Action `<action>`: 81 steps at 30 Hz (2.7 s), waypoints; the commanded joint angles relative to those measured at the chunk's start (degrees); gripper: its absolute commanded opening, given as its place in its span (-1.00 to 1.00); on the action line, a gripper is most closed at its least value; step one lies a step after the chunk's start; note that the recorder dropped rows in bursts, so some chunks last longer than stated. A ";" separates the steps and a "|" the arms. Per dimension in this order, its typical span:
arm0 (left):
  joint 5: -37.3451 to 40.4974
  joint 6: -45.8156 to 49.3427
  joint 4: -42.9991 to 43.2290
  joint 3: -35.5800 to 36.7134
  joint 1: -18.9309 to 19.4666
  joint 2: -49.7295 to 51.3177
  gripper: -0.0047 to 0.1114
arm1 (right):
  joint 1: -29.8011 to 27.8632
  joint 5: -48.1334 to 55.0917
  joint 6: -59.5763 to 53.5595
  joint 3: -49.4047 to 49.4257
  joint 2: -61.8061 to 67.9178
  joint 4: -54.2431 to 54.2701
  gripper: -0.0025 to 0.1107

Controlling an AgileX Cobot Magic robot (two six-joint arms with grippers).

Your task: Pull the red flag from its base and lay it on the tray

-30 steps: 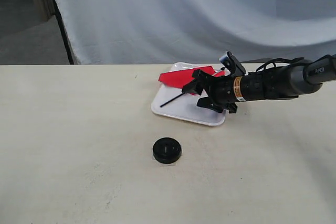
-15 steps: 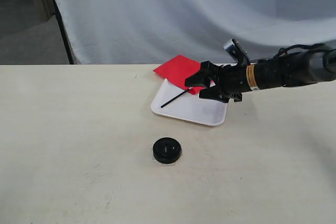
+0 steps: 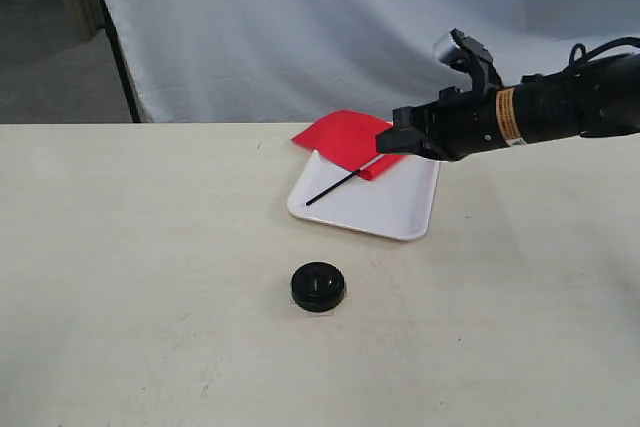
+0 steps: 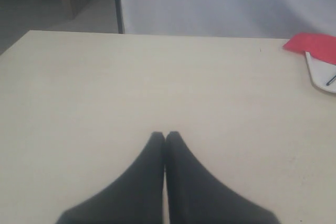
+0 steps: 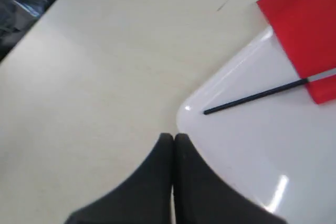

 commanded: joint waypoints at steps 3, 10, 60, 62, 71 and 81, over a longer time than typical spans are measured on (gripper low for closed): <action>-0.17 0.08 0.00 0.09 -0.57 -0.06 -0.92 | 8.78 45.99 -23.72 13.67 -10.80 -0.29 -0.97; -0.17 0.08 0.00 0.09 -0.57 -0.06 -0.92 | 9.83 89.07 -72.15 8.60 -14.68 55.44 -0.97; -0.17 0.08 0.00 0.09 -0.57 -0.06 -0.92 | -6.52 61.46 -88.61 54.89 -115.40 91.67 -0.97; -0.17 0.08 0.00 0.09 -0.57 -0.06 -0.92 | -6.52 61.66 -88.61 55.88 -115.40 91.67 -0.97; -0.17 0.08 0.00 0.09 -0.57 -0.06 -0.92 | -6.52 47.74 -89.26 74.58 -115.40 91.88 -0.97; -0.17 0.08 0.00 0.09 -0.57 -0.06 -0.92 | -6.52 50.95 -91.60 75.37 -115.40 90.20 -0.97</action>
